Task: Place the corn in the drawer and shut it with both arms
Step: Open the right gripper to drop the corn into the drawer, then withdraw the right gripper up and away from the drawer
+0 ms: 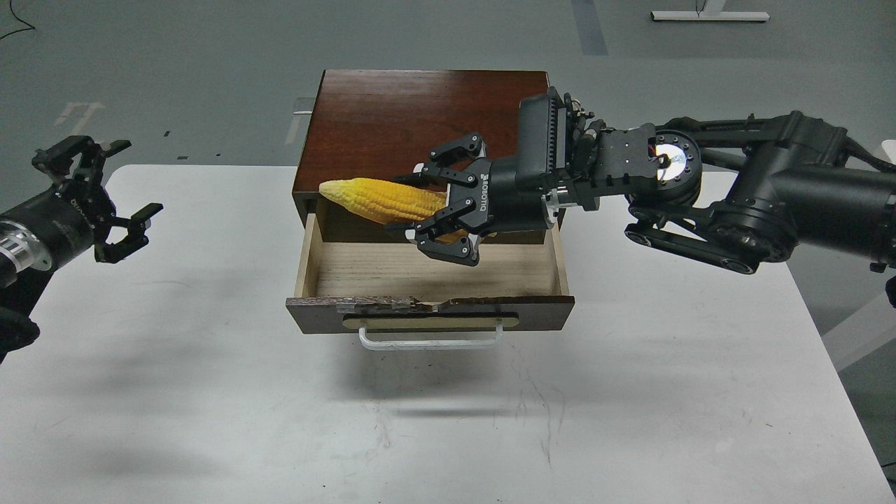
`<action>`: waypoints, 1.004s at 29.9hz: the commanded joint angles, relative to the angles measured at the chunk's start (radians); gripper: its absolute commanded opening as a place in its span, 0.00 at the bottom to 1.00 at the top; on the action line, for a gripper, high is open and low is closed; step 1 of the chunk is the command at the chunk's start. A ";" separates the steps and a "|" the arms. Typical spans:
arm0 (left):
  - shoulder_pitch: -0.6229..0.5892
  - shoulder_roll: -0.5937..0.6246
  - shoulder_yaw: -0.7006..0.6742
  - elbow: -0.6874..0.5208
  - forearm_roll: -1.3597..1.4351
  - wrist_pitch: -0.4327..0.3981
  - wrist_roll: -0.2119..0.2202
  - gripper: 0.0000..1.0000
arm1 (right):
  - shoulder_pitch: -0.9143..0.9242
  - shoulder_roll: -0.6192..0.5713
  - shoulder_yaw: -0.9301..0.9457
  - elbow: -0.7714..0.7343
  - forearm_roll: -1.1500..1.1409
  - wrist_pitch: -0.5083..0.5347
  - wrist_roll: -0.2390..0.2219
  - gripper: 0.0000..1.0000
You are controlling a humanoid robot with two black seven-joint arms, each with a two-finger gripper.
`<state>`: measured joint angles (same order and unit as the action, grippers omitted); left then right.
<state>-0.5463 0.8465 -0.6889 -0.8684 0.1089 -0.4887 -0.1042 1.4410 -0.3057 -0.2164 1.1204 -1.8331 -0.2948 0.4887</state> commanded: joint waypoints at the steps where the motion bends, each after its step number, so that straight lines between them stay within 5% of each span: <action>1: 0.000 0.000 0.000 0.000 -0.002 0.000 0.001 0.98 | -0.001 -0.003 0.003 0.002 0.001 -0.001 0.000 1.00; 6: 0.000 -0.001 0.000 0.000 -0.002 0.000 0.001 0.98 | 0.003 -0.010 0.047 -0.007 0.014 -0.003 0.000 1.00; 11: 0.000 -0.003 0.000 0.000 -0.006 0.000 0.001 0.98 | 0.009 -0.030 0.236 -0.073 0.403 0.077 0.000 1.00; 14: 0.000 -0.004 -0.006 0.000 -0.011 0.000 0.001 0.98 | 0.033 -0.102 0.256 -0.143 0.826 0.287 -0.022 1.00; 18: -0.001 -0.004 -0.014 0.000 -0.011 0.000 0.001 0.98 | -0.005 -0.225 0.238 -0.291 1.387 0.582 -0.140 1.00; 20: -0.003 -0.004 -0.014 0.000 -0.011 0.000 0.000 0.98 | -0.104 -0.246 0.258 -0.376 1.580 0.652 -0.183 1.00; 30: -0.009 -0.006 -0.003 -0.001 0.002 0.000 -0.020 0.98 | -0.528 -0.314 0.478 -0.373 1.960 0.663 -0.199 1.00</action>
<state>-0.5495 0.8406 -0.6956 -0.8692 0.1040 -0.4887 -0.1199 1.0033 -0.6133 0.1684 0.7354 0.0695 0.3688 0.2893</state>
